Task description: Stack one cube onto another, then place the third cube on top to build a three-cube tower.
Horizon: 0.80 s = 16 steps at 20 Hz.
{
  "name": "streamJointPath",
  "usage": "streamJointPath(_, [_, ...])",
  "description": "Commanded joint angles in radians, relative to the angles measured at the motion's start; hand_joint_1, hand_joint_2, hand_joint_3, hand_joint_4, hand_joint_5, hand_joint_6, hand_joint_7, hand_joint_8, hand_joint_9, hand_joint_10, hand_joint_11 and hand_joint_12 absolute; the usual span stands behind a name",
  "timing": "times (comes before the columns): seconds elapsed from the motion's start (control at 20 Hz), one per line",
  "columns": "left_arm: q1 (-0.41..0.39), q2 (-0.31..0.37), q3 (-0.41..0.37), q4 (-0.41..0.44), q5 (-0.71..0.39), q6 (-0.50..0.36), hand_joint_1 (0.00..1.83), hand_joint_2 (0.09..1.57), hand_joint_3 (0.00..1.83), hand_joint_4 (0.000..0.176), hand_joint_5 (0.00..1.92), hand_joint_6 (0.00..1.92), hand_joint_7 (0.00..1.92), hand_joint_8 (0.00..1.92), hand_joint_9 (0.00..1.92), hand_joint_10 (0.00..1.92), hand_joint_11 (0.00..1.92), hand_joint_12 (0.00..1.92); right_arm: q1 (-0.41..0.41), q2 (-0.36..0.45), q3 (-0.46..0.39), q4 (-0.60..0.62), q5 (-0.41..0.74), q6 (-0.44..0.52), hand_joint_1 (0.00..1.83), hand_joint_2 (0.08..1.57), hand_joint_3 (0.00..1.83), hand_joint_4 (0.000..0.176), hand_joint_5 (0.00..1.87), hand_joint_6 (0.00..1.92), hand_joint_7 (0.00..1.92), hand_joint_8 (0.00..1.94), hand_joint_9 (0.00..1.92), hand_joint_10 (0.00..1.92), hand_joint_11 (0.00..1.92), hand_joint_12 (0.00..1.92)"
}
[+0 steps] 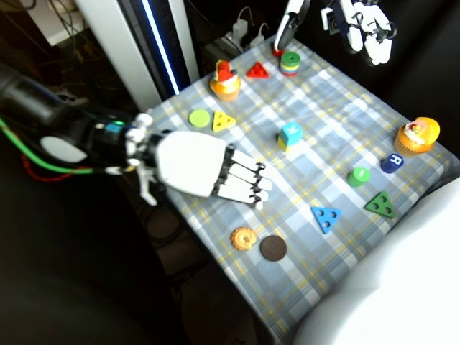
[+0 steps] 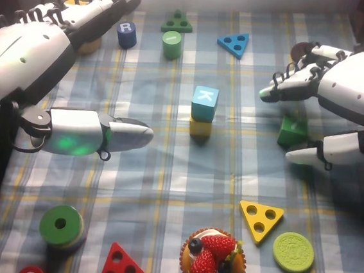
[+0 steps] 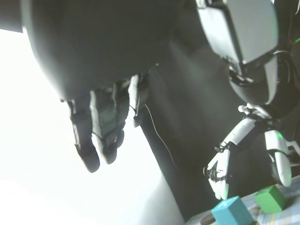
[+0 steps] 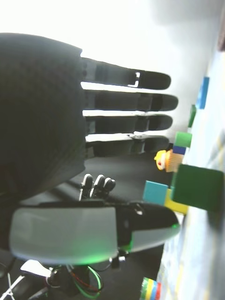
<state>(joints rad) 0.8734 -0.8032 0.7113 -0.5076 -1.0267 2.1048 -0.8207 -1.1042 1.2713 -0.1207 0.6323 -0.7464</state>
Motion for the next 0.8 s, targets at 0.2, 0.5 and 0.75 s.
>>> streamJointPath(0.2, [-0.001, 0.002, -0.002, 0.031, -0.134, -0.004, 0.68, 0.79, 0.0, 0.176, 0.11, 0.0, 0.19, 0.0, 0.26, 0.0, 0.0, 0.52, 0.016, -0.016, 0.027, 0.024, 0.07, -0.002, 0.88, 0.99, 0.0, 0.0, 0.66, 0.01, 0.6, 0.01, 0.54, 0.01, 0.06, 1.04])
streamJointPath(0.5, [0.003, 0.003, -0.003, 0.026, -0.139, -0.004, 0.69, 0.82, 0.0, 0.176, 0.15, 0.0, 0.2, 0.0, 0.21, 0.0, 0.0, 0.59, 0.018, -0.024, 0.034, 0.026, 0.066, -0.002, 0.95, 0.96, 0.0, 0.0, 0.83, 0.02, 0.72, 0.02, 0.66, 0.03, 0.16, 1.09])
streamJointPath(0.75, [0.01, 0.003, -0.004, 0.017, -0.139, -0.004, 0.69, 0.82, 0.0, 0.176, 0.14, 0.0, 0.21, 0.0, 0.24, 0.0, 0.0, 0.72, 0.018, -0.018, 0.031, 0.024, 0.066, -0.002, 1.1, 0.95, 0.0, 0.0, 0.97, 0.03, 0.86, 0.04, 0.81, 0.07, 0.29, 1.12])
